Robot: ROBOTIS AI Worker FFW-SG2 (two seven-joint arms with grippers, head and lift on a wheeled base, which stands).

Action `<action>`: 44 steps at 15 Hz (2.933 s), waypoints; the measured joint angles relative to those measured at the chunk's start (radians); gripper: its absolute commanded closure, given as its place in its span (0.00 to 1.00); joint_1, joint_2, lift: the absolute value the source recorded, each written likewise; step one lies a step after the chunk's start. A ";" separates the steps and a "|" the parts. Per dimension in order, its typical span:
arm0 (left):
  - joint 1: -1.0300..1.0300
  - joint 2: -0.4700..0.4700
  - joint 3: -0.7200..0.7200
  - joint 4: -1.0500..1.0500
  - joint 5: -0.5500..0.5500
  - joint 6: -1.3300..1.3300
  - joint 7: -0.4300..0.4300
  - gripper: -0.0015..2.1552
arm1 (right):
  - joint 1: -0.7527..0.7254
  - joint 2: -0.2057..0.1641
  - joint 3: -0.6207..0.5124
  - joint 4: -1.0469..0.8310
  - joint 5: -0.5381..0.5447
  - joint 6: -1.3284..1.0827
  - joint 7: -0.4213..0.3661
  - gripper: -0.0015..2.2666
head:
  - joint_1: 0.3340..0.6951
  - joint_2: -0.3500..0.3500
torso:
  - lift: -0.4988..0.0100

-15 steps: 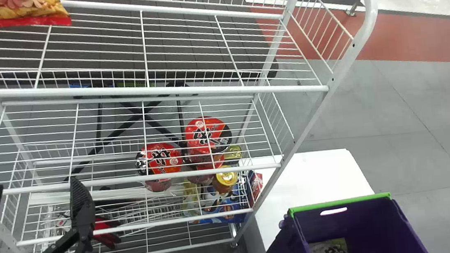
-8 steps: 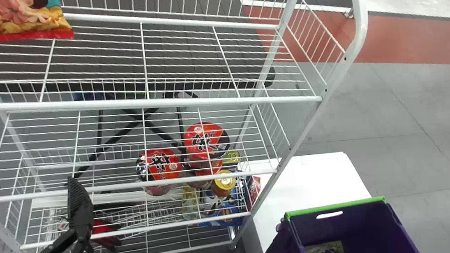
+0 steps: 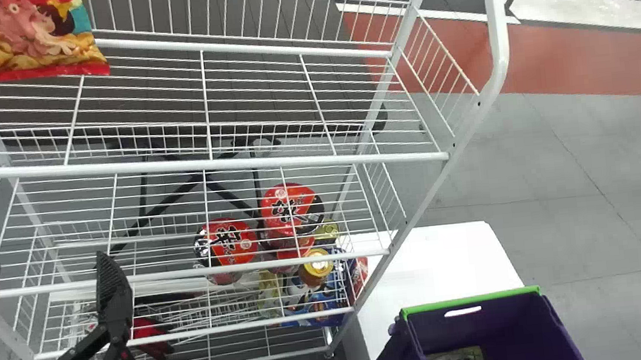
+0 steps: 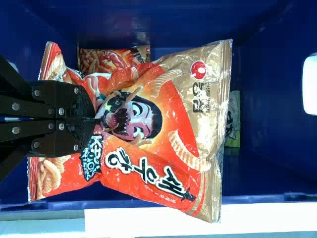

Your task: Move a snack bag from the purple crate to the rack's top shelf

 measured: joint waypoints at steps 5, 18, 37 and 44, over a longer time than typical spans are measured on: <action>-0.003 -0.002 0.002 0.007 0.000 0.000 0.000 0.07 | -0.003 0.000 0.002 0.001 -0.001 0.001 -0.002 0.89 | 1.00 0.00 | 0.73; -0.014 -0.001 0.009 0.013 0.009 0.003 -0.009 0.07 | -0.030 -0.002 0.012 0.019 0.007 0.003 -0.009 0.89 | 1.00 0.00 | 0.83; -0.012 0.000 0.009 -0.002 0.008 0.028 -0.011 0.07 | -0.045 -0.006 0.014 0.011 0.026 0.021 0.002 0.89 | 1.00 0.00 | 0.98; -0.011 -0.001 0.009 -0.003 0.008 0.028 -0.011 0.07 | -0.045 -0.005 0.015 0.010 0.026 0.019 0.000 0.89 | 1.00 0.00 | 1.00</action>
